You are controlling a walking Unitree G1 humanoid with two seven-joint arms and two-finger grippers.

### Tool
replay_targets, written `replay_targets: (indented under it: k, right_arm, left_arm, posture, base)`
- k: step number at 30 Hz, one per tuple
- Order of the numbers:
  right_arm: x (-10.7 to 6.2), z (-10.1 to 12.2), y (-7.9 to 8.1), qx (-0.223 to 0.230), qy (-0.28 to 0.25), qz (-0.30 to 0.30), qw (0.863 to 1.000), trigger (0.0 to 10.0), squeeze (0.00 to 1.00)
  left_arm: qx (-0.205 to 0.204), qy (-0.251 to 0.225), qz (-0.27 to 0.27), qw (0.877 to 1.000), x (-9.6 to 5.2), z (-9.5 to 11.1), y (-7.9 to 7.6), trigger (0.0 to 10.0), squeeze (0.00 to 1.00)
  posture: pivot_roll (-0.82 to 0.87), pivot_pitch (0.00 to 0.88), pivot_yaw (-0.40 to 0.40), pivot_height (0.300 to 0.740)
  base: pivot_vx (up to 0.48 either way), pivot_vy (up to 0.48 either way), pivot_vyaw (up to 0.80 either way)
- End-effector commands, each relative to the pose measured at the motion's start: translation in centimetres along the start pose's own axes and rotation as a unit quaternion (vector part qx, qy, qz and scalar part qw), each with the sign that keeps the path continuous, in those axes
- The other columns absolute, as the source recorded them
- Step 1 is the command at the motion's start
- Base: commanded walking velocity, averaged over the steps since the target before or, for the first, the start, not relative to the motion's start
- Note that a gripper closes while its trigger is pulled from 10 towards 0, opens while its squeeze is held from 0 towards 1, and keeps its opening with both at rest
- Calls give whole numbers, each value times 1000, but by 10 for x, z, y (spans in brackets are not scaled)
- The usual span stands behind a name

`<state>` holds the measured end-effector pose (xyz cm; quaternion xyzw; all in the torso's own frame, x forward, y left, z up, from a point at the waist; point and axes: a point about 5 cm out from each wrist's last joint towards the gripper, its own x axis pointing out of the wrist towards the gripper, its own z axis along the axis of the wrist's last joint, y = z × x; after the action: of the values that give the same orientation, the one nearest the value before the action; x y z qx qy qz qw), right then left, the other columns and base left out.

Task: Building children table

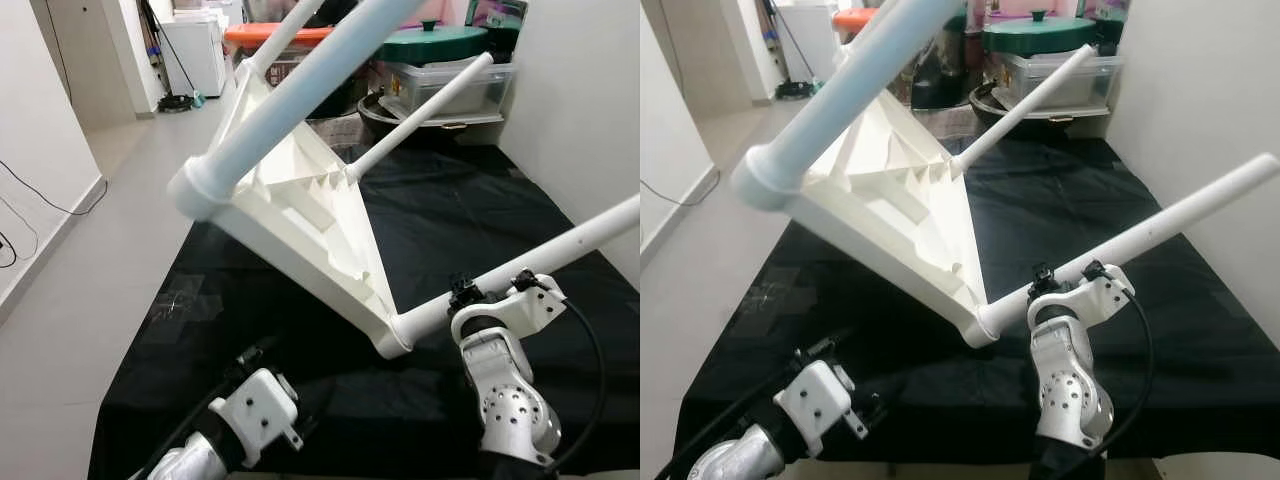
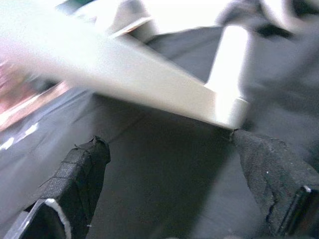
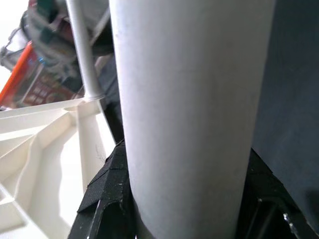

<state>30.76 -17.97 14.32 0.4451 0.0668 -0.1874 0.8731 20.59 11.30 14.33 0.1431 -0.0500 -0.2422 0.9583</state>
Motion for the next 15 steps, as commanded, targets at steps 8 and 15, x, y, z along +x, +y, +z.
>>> replay_targets:
  k: [8,15]
  right_arm:
    - [-29,-118,60,132,214,-33,967,0,0]
    - [-37,-137,71,138,248,-28,958,4902,0]
  left_arm:
    - [-27,41,27,998,-10,-9,0,10000,0]
    - [-29,47,18,998,-12,-7,-6,10000,0]
  posture:
    - [111,173,4,740]
    - [121,210,-2,740]
  base:
    - [0,0,0]
    - [0,0,0]
